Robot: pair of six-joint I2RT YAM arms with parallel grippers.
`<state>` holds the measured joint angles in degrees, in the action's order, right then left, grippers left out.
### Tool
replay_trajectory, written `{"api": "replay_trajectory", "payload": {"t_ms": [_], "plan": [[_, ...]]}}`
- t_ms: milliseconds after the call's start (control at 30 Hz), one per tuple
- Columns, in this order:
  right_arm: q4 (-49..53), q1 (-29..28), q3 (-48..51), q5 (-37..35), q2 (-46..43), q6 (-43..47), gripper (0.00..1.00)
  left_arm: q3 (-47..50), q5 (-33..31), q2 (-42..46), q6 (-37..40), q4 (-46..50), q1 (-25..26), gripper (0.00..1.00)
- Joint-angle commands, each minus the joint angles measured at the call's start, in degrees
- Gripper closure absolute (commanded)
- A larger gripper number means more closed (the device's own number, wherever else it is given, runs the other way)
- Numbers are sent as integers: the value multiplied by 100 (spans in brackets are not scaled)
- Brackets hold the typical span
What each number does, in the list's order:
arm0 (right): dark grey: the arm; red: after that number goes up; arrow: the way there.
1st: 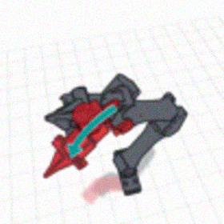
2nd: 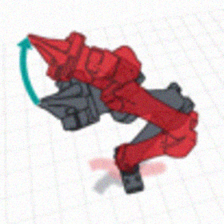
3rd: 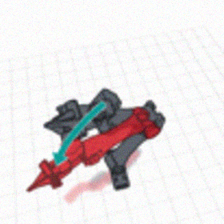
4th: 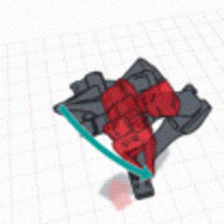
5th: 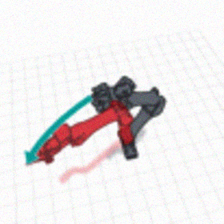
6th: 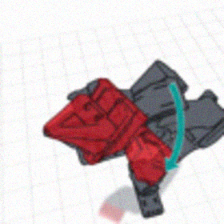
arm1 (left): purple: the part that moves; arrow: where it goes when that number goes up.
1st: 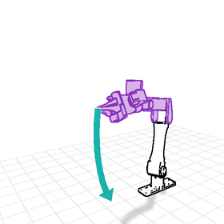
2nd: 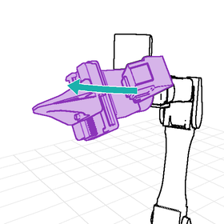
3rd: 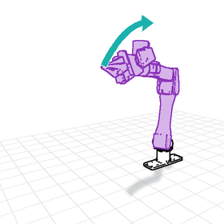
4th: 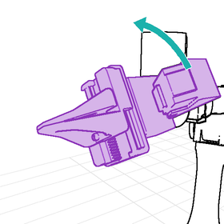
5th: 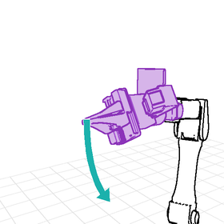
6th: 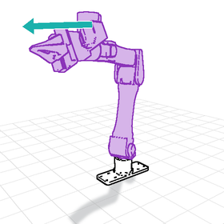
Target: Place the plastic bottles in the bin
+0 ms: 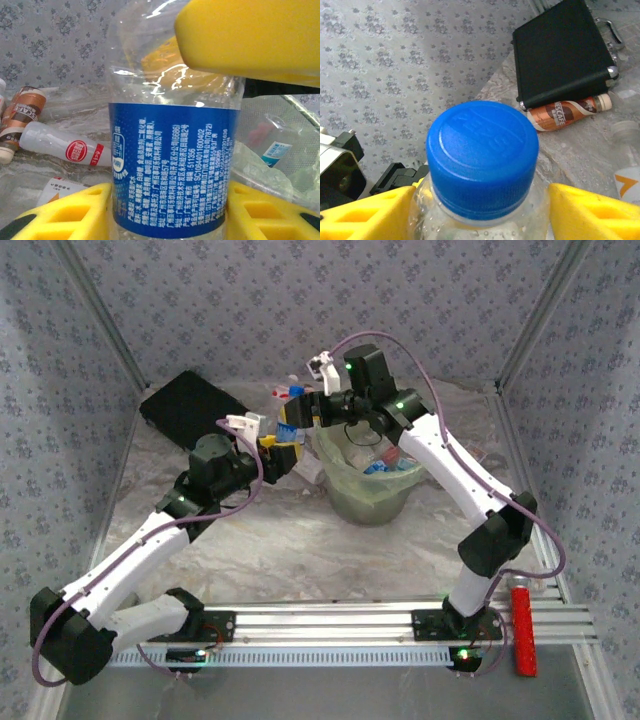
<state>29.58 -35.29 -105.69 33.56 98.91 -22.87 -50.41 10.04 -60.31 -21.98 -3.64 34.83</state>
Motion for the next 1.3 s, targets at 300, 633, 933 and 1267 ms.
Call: {"api": "replay_trajectory", "payload": {"t_ms": [300, 633, 933, 1267], "plan": [[-128, -4, -204, 184, 14, -59, 52, -158, 72, 42, -10, -317, 53, 42], [139, 120, -845, 57, -38, 144, 54, 32, -365, 551, -43, 312, 61, 6], [742, 811, -1107, -421, -609, 442, 54, 247, -1841, 907, -475, 1954, -53, 7], [1917, 1753, -642, -878, -1163, 860, 54, 377, -2341, 426, -1112, 3220, -844, 9]]}}
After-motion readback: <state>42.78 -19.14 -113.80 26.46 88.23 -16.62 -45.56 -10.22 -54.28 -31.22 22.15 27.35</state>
